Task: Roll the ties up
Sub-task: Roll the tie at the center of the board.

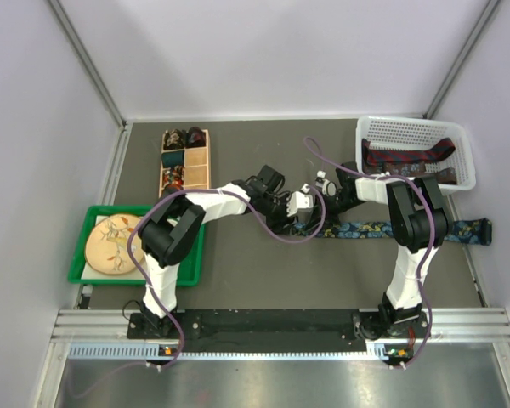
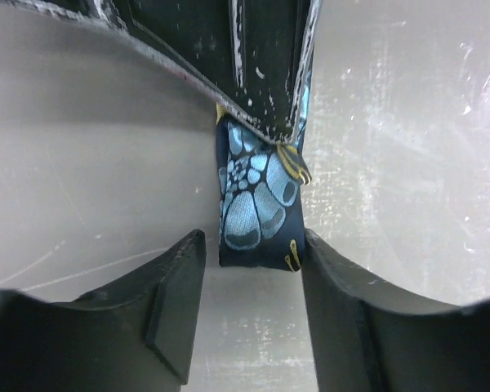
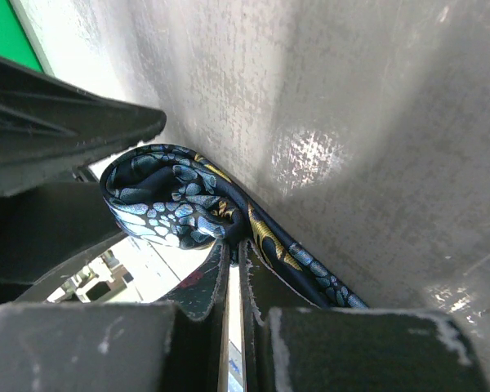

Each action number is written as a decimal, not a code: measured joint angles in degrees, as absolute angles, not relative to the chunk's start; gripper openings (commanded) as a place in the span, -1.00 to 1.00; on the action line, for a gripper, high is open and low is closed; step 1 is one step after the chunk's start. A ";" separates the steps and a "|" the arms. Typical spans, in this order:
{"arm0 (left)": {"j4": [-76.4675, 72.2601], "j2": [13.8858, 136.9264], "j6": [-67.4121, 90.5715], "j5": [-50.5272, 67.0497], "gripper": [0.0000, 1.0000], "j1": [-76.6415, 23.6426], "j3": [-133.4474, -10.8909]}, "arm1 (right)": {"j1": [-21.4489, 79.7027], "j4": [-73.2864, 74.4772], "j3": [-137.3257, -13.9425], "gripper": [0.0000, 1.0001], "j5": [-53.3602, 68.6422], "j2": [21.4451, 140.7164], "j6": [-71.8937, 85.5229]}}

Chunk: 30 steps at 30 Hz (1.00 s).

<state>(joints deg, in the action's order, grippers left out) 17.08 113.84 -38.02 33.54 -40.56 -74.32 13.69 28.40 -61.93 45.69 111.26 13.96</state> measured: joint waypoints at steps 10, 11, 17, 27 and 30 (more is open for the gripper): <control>15.94 113.84 -36.03 36.64 -0.29 -41.08 -75.53 | 13.69 28.49 -62.04 -1.00 45.95 111.50 13.98; 15.66 113.84 -35.66 36.64 -0.29 -41.25 -75.77 | 13.69 28.49 -62.04 -1.00 46.00 111.53 13.98; 14.31 115.13 -33.56 36.42 -0.25 -43.29 -78.61 | 13.69 28.49 -62.06 -1.00 46.17 111.61 13.96; 15.59 118.17 -35.09 36.14 -0.24 -44.31 -81.78 | 13.69 28.49 -62.06 -1.00 46.37 111.77 13.93; 17.72 118.67 -37.23 35.40 -0.30 -44.60 -82.56 | 13.69 28.47 -62.06 -1.00 46.41 111.77 13.89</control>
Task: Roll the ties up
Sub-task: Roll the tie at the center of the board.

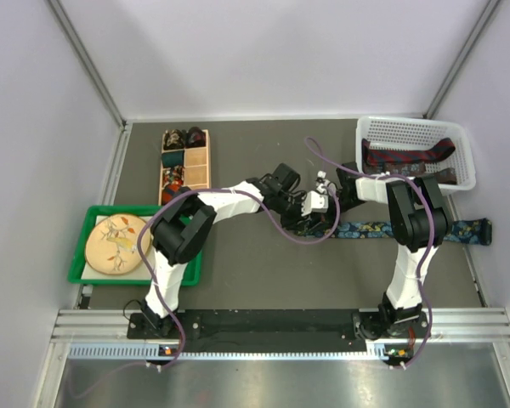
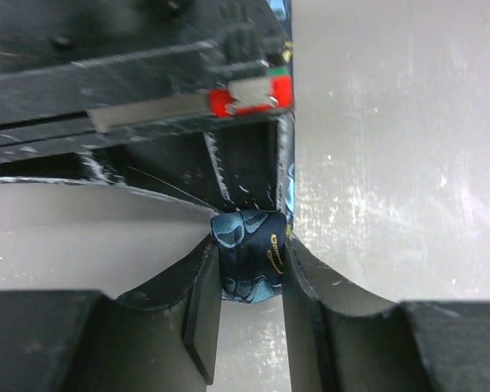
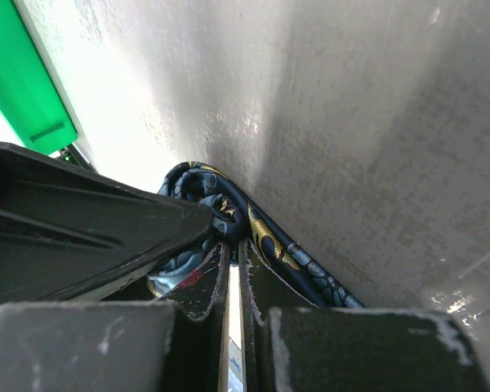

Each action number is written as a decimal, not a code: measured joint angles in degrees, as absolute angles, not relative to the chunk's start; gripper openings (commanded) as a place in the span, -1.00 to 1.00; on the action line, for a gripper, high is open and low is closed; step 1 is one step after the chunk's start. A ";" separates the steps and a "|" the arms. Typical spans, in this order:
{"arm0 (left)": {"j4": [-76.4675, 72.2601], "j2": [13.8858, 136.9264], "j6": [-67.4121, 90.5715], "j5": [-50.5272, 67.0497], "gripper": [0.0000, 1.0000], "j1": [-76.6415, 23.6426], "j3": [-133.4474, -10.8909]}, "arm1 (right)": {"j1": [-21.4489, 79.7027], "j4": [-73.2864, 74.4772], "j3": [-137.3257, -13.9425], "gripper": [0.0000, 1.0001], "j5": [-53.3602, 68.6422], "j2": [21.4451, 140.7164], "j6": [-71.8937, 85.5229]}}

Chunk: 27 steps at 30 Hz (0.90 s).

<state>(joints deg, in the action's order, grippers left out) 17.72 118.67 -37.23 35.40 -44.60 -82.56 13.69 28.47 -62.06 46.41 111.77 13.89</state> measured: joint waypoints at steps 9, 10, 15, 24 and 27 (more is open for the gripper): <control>23.59 119.79 -42.98 32.51 -0.38 -45.19 -84.68 | 13.69 28.49 -62.06 -0.86 46.65 111.59 13.06; 24.38 120.01 -43.48 32.21 -0.39 -45.23 -85.23 | 13.69 28.60 -62.06 -0.83 46.65 111.46 12.97; 27.62 121.01 -45.23 31.48 -0.40 -45.50 -87.31 | 13.41 30.28 -62.06 -0.61 46.37 110.32 11.49; 28.80 121.40 -46.11 31.44 -0.39 -45.50 -88.07 | 9.72 35.86 -61.89 -0.39 49.91 105.34 9.28; 28.80 121.40 -46.17 31.44 -0.39 -45.50 -88.07 | 9.32 33.85 -61.21 -0.39 51.51 104.75 11.60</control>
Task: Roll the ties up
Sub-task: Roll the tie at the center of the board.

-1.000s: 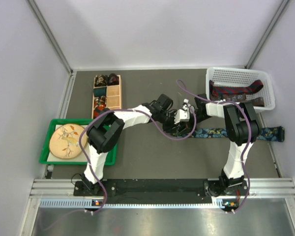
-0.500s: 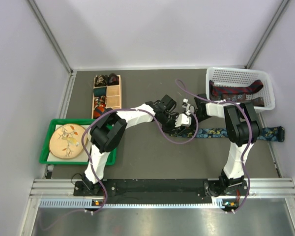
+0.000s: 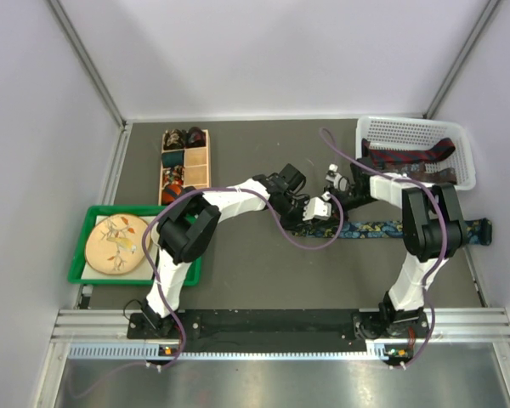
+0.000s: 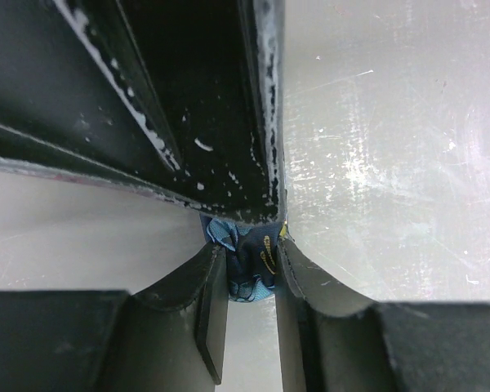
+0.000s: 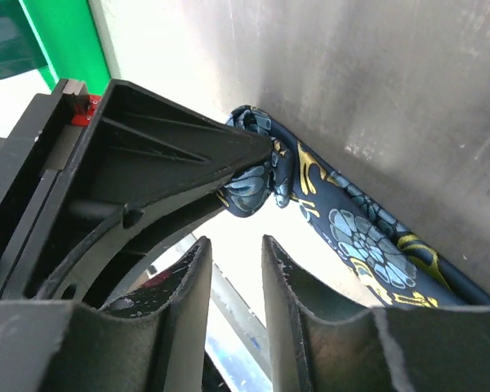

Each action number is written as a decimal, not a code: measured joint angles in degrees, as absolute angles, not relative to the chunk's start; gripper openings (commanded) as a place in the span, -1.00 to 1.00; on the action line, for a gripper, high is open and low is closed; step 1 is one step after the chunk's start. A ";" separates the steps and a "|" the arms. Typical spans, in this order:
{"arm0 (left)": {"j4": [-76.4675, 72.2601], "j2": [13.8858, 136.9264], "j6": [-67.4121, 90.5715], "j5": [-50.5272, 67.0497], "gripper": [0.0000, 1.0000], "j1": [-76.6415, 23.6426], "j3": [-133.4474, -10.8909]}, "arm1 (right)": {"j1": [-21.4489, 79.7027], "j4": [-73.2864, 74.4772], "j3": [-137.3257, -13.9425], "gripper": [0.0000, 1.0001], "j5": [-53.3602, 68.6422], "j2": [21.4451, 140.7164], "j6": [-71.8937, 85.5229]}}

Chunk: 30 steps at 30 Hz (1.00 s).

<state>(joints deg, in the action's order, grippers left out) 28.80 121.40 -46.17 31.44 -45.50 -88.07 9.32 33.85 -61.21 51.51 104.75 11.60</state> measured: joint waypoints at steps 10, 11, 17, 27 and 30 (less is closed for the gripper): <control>28.93 121.45 -46.22 31.44 -0.38 -45.52 -88.18 | 10.09 26.46 -59.68 -0.40 52.77 106.91 17.56; 28.95 121.45 -46.22 31.44 -0.38 -45.52 -88.20 | 10.39 25.82 -59.48 -0.40 52.75 107.00 18.06; 29.06 121.47 -46.19 31.42 -0.37 -45.50 -88.20 | 11.99 23.46 -58.57 -0.52 52.40 107.48 19.62; 29.21 121.99 -46.02 30.30 0.18 -45.47 -88.25 | 11.81 25.93 -59.40 -1.00 49.52 108.62 17.74; 28.60 122.10 -45.39 30.44 0.43 -45.25 -88.25 | 11.42 27.31 -59.70 -1.00 48.01 108.62 16.64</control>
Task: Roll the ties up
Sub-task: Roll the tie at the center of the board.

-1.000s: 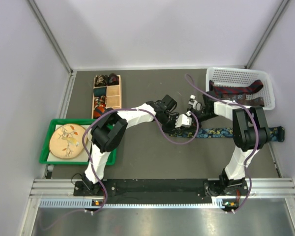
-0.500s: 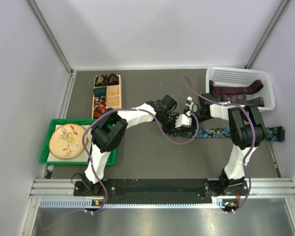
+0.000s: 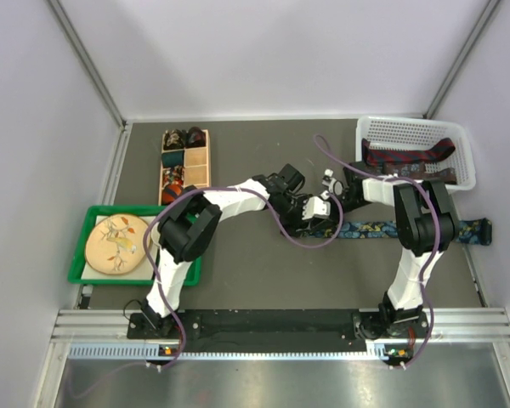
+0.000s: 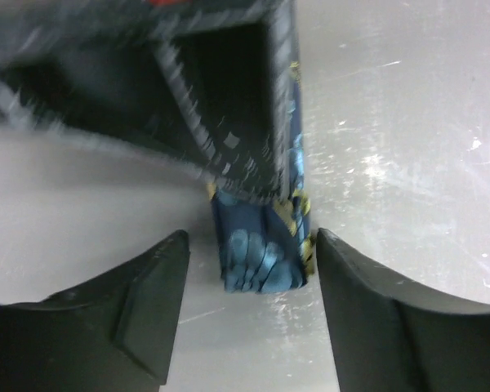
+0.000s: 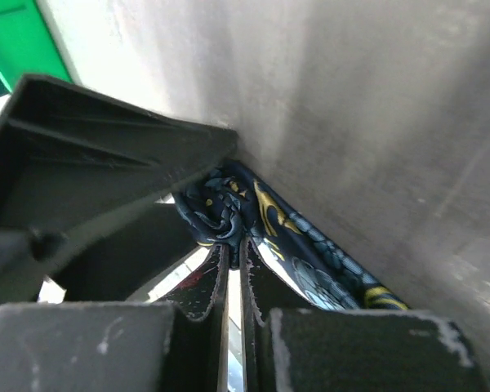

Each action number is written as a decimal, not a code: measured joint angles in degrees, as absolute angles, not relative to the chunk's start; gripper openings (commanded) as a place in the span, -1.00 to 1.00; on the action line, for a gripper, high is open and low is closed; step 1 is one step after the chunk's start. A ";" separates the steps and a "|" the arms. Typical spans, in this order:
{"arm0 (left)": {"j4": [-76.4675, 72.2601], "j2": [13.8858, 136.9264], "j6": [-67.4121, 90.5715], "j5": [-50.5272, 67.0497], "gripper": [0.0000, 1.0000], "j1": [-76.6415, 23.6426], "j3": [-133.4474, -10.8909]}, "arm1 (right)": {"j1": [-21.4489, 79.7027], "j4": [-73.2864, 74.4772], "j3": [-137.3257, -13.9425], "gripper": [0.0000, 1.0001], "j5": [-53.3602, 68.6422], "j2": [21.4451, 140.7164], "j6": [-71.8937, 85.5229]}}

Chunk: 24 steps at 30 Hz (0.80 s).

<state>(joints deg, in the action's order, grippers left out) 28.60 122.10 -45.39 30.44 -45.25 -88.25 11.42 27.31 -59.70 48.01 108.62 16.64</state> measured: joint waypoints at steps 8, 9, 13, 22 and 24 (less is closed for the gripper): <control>17.76 116.07 -39.11 33.67 0.77 -39.97 -76.88 | 10.81 28.91 -60.12 -1.00 45.71 108.62 15.00; 16.36 115.07 -38.74 33.76 0.78 -39.31 -75.11 | 10.81 29.02 -60.12 -1.00 45.50 108.62 14.96; 12.82 114.28 -37.63 34.83 0.80 -39.13 -72.79 | 10.74 30.13 -60.62 -1.00 44.36 108.62 14.22; 6.24 115.87 -35.83 33.58 0.70 -43.09 -73.43 | 10.28 32.08 -60.88 -1.00 42.46 108.60 12.56; 6.02 117.64 -35.57 33.56 0.68 -43.97 -74.87 | 10.22 32.27 -60.88 -1.00 42.24 108.60 12.38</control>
<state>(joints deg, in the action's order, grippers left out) 6.02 117.64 -35.57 33.56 -43.97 -74.87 10.22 32.27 -60.88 42.24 108.60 12.38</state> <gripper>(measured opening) 0.856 0.017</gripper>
